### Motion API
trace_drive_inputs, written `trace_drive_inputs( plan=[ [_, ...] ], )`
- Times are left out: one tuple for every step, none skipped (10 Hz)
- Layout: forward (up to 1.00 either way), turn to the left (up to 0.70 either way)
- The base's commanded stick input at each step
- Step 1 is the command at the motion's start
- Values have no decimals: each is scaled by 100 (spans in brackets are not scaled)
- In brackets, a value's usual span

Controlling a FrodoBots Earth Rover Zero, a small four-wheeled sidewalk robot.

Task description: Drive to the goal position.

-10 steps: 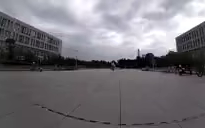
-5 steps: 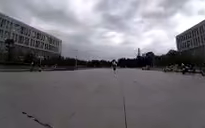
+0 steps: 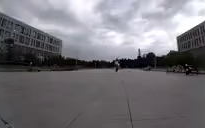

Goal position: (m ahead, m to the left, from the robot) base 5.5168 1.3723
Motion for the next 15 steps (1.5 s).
trace_drive_inputs(
  plan=[
    [70, 0],
    [70, 0],
    [70, 0],
    [70, 0],
    [70, 0],
    [70, 0],
    [70, 0],
    [70, 0],
    [70, 0],
    [70, 0],
    [70, 0],
    [70, 0],
    [70, 0],
    [70, 0],
    [70, 0]
  ],
)
